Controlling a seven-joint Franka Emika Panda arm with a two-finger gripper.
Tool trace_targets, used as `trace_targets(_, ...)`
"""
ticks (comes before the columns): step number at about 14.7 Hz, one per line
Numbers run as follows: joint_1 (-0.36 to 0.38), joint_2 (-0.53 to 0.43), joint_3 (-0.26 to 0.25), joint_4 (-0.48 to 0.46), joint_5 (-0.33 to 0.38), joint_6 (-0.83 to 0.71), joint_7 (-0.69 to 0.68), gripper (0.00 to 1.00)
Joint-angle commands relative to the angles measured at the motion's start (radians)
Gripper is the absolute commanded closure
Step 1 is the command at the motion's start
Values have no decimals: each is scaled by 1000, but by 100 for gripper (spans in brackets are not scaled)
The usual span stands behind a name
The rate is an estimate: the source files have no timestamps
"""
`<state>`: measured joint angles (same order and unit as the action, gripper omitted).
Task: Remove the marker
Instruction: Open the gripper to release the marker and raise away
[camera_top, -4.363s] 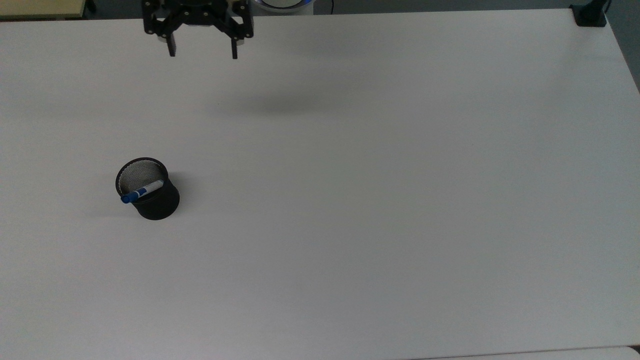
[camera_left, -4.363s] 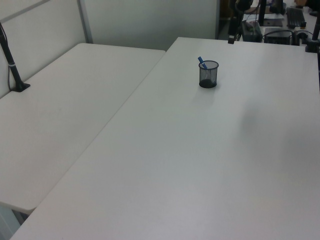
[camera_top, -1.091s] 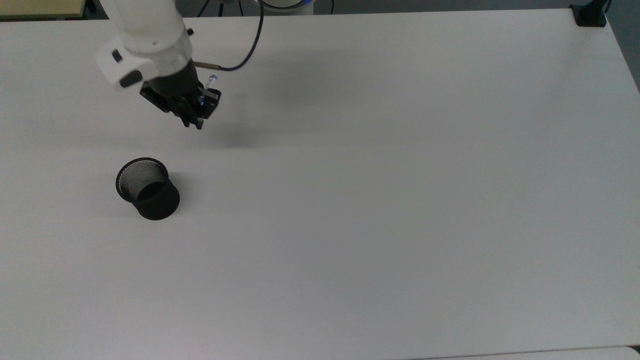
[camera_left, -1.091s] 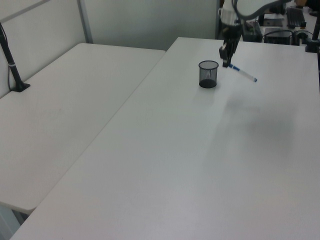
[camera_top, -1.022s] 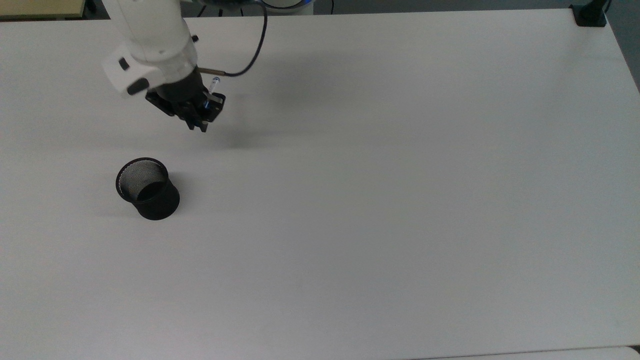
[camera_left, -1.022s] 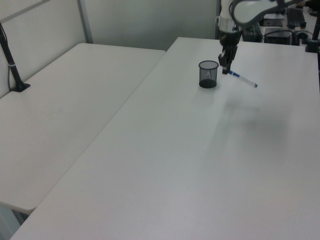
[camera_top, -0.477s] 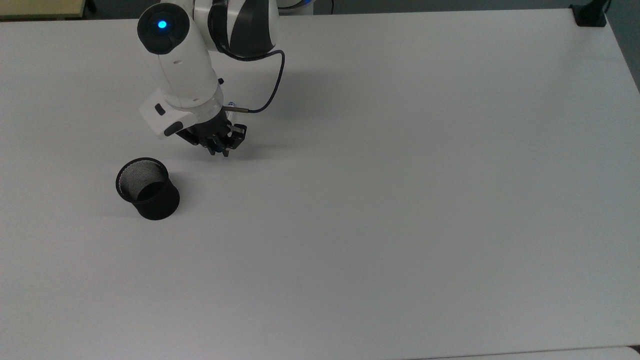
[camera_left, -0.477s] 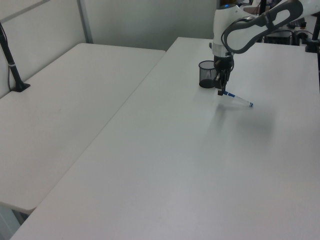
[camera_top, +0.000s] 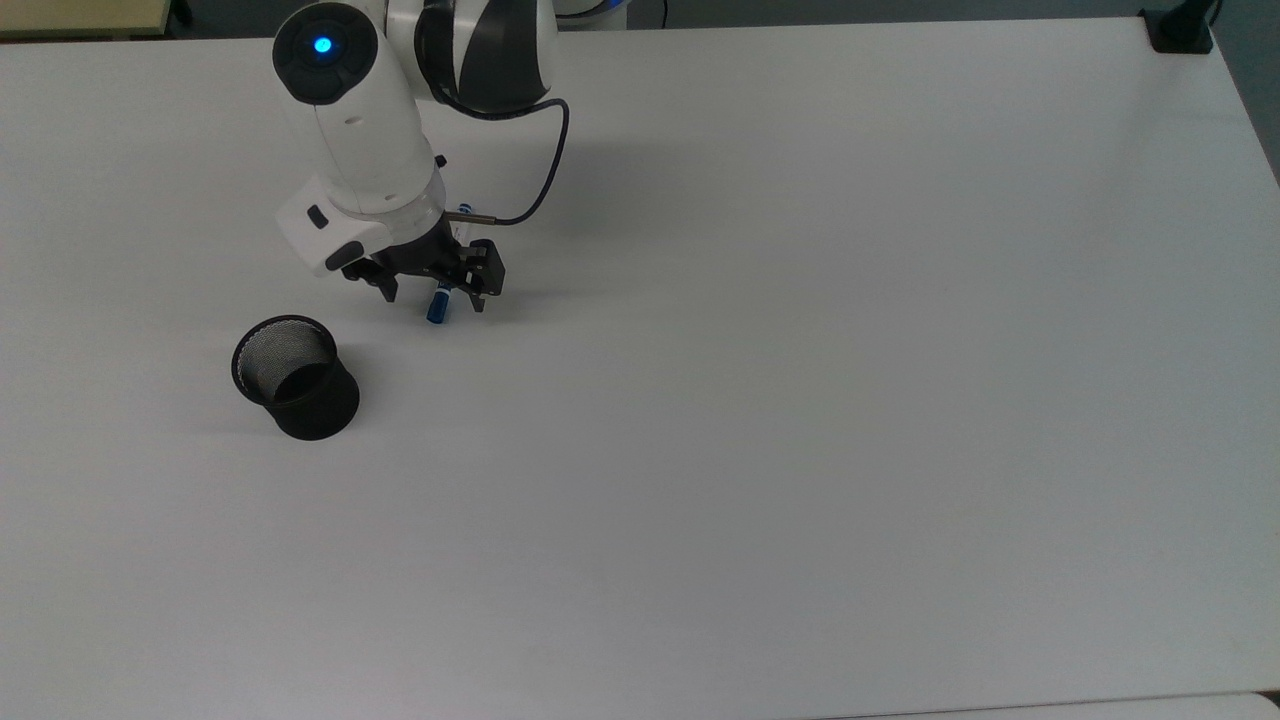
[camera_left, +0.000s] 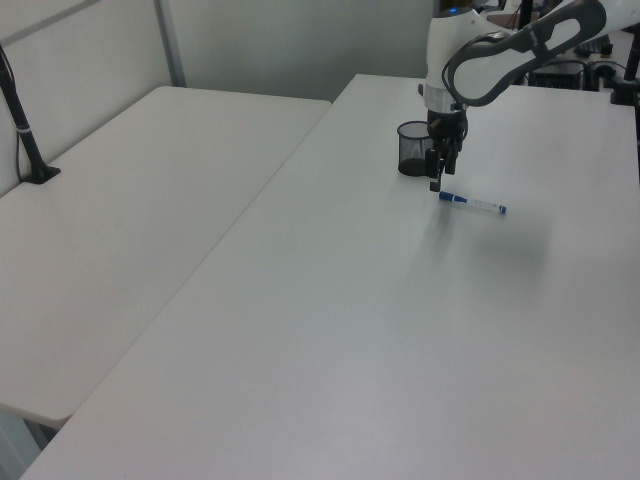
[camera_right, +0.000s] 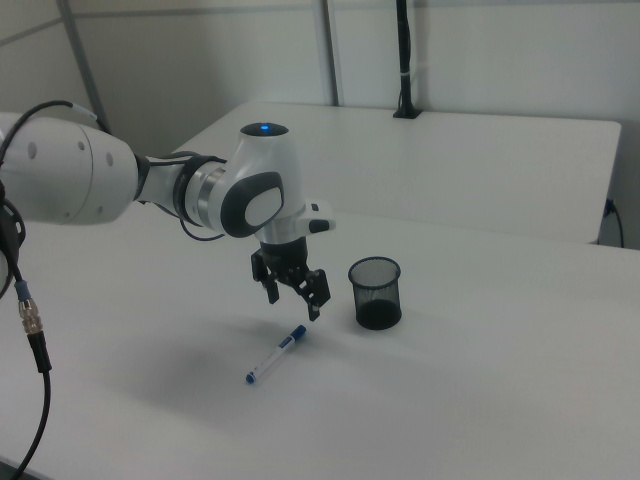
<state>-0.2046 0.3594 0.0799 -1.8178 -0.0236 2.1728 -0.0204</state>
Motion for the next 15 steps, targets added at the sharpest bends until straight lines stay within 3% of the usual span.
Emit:
trace_targets(1,4,-85,0,-5,-13,-2,52,0)
trace_targets(6,8,-266,1,185,2,-393,70,0)
trace_targets(10,94,-390,-20,183,11,-551,112,0)
trace_targets(12,190,-418,-93,176,14,-570,175,0)
trace_targets(15,276,-418,-179,161,14,-547,154,0)
